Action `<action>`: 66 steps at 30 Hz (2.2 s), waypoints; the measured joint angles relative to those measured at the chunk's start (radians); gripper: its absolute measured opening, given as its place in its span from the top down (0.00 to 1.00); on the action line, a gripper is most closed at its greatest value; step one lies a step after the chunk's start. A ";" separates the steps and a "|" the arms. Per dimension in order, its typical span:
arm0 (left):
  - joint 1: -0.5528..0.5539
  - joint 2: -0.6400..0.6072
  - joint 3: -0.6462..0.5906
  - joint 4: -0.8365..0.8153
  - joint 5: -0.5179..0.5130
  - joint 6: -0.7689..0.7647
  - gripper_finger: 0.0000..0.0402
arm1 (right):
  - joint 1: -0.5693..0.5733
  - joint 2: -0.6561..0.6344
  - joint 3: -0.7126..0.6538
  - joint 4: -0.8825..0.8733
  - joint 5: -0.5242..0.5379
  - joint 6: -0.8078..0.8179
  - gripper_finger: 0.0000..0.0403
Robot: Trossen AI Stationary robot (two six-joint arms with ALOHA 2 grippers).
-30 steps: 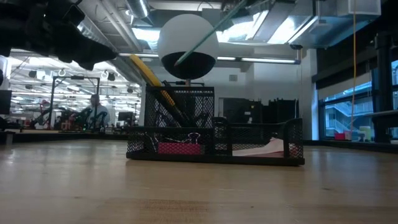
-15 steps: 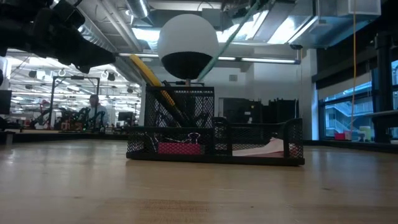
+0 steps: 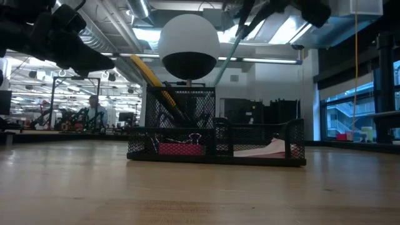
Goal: Pick and place office supplies into organizer
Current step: Put the light blue pencil into the black desk organizer, then return to Home Position
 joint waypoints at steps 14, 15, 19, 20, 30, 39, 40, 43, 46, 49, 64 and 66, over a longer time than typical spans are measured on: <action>0.000 0.000 0.000 -0.065 0.000 0.003 0.75 | -0.033 0.052 0.003 0.113 -0.024 -0.181 0.94; 0.000 0.000 0.000 -0.070 0.000 0.003 0.75 | -0.036 0.052 0.003 0.123 -0.033 -0.184 0.94; 0.000 0.000 0.000 -0.085 0.000 0.003 0.75 | -0.052 0.053 0.003 0.160 -0.071 -0.189 0.93; 0.000 0.000 0.000 -0.085 0.000 0.002 0.75 | -0.054 0.053 0.003 0.168 -0.075 -0.191 0.92; 0.000 0.000 0.000 -0.086 0.000 0.008 0.75 | -0.073 0.059 0.000 0.295 -0.234 -0.126 0.82; 0.000 0.000 0.000 -0.087 0.000 0.010 0.75 | -0.076 0.059 -0.001 0.350 -0.290 -0.095 0.80; 0.000 0.000 0.000 -0.087 0.000 0.010 0.75 | -0.079 0.059 -0.001 0.355 -0.288 -0.093 0.80; 0.000 0.000 0.000 -0.098 0.000 0.010 0.75 | -0.094 0.059 -0.001 0.373 -0.283 -0.050 0.80; 0.000 0.000 0.000 -0.112 0.000 0.009 0.75 | -0.118 0.059 -0.001 0.385 -0.275 0.022 0.80; 0.000 0.000 0.000 -0.113 0.000 0.010 0.75 | -0.135 0.045 -0.001 0.396 -0.264 0.131 0.80; 0.000 -0.017 0.000 -0.096 -0.083 0.052 0.75 | -0.398 -0.298 -0.057 0.331 -0.803 0.697 0.80; 0.000 -0.028 0.000 -0.097 -0.104 0.068 0.75 | -0.426 -0.363 -0.142 0.418 -0.815 0.722 0.80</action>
